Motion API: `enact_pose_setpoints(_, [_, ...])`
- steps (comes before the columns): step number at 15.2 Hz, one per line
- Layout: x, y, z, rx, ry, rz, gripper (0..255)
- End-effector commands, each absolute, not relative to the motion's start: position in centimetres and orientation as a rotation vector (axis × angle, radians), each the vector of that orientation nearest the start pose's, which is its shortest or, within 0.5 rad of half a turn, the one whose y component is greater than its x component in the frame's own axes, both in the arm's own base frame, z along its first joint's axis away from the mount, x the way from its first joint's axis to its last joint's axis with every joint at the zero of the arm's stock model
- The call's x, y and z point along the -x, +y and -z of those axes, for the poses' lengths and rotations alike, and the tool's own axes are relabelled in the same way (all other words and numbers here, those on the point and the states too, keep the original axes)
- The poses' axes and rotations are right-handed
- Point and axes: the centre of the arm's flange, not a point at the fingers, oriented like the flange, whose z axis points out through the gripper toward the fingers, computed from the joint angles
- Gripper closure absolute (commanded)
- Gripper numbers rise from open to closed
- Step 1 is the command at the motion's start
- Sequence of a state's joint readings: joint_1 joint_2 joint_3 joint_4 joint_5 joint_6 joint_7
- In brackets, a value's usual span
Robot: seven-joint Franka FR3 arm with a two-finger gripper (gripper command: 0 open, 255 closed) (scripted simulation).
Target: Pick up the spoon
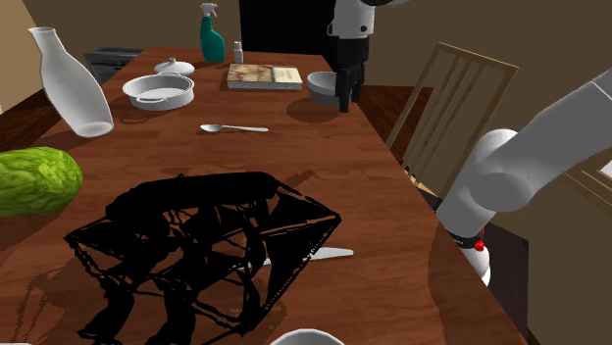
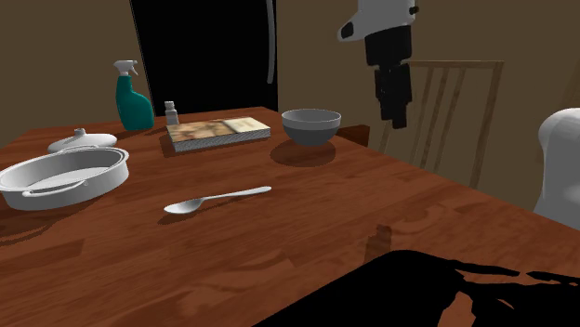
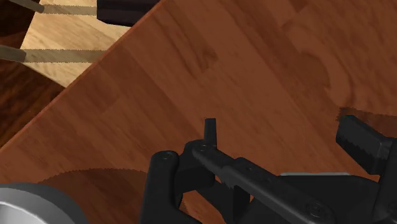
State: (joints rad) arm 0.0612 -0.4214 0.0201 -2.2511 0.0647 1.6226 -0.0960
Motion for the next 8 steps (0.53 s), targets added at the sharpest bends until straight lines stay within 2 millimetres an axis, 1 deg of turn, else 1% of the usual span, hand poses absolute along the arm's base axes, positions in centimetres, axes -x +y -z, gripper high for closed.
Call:
enact_pose_setpoints(1, [-42.7,5.3,-50.7,3.072,-0.310,-0.316,0])
enact_pose_setpoints(8, [-50.9,9.4,-48.6,3.115,-0.505,-0.312,0])
